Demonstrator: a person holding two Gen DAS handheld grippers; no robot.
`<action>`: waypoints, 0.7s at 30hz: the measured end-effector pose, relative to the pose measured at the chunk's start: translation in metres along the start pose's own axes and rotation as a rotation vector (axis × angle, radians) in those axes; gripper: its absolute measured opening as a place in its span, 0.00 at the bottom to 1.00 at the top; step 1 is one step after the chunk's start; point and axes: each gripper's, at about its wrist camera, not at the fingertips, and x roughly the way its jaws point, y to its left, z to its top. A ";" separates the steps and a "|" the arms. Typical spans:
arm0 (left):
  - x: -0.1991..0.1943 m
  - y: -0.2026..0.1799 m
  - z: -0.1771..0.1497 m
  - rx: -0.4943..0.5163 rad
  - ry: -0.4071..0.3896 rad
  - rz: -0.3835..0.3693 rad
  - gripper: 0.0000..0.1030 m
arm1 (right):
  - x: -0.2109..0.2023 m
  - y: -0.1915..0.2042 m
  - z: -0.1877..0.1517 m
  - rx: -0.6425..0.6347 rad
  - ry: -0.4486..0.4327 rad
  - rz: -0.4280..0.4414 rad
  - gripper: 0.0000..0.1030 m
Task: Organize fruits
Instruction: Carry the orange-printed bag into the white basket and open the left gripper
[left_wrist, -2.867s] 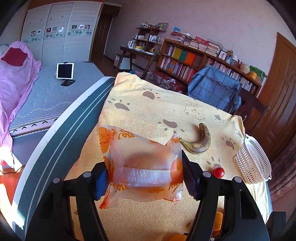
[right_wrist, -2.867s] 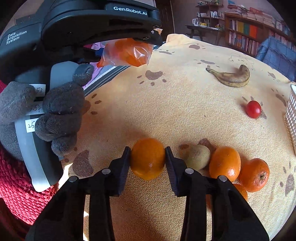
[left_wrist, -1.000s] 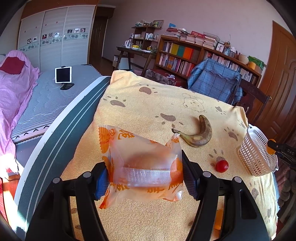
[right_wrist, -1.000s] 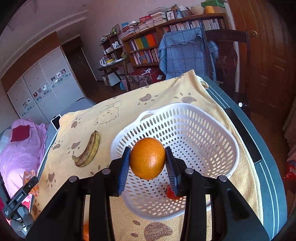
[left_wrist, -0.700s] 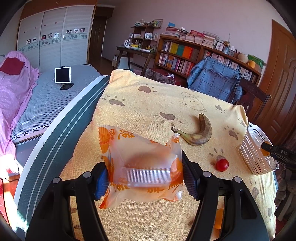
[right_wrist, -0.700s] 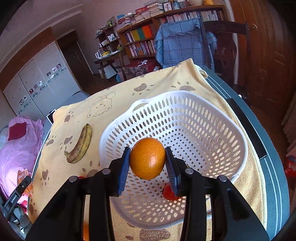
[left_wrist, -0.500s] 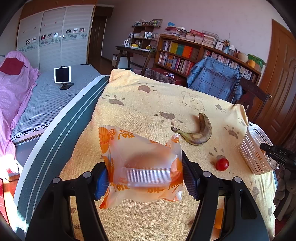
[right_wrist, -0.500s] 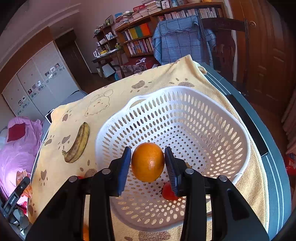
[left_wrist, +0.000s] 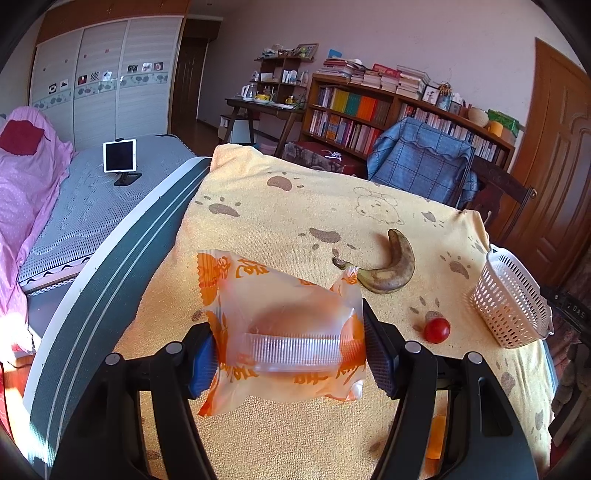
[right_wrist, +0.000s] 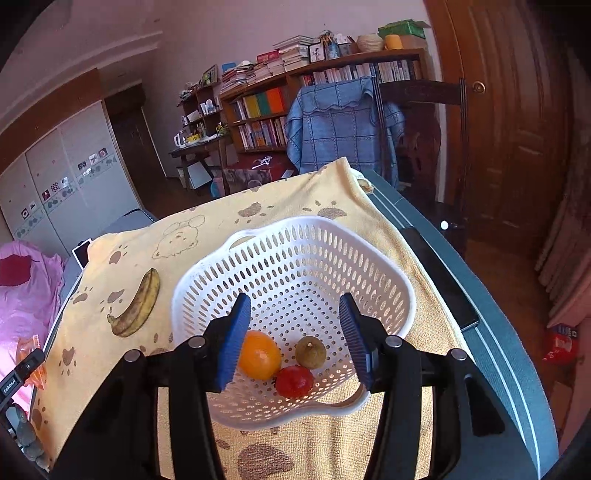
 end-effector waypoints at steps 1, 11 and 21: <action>0.000 -0.001 0.000 0.002 0.000 -0.005 0.65 | -0.003 -0.002 -0.001 -0.007 -0.011 -0.008 0.52; 0.000 -0.043 0.006 0.075 0.018 -0.014 0.65 | -0.022 -0.020 -0.015 -0.042 -0.064 -0.012 0.63; 0.016 -0.115 0.019 0.162 0.047 -0.058 0.65 | -0.021 -0.037 -0.021 0.021 -0.058 0.044 0.70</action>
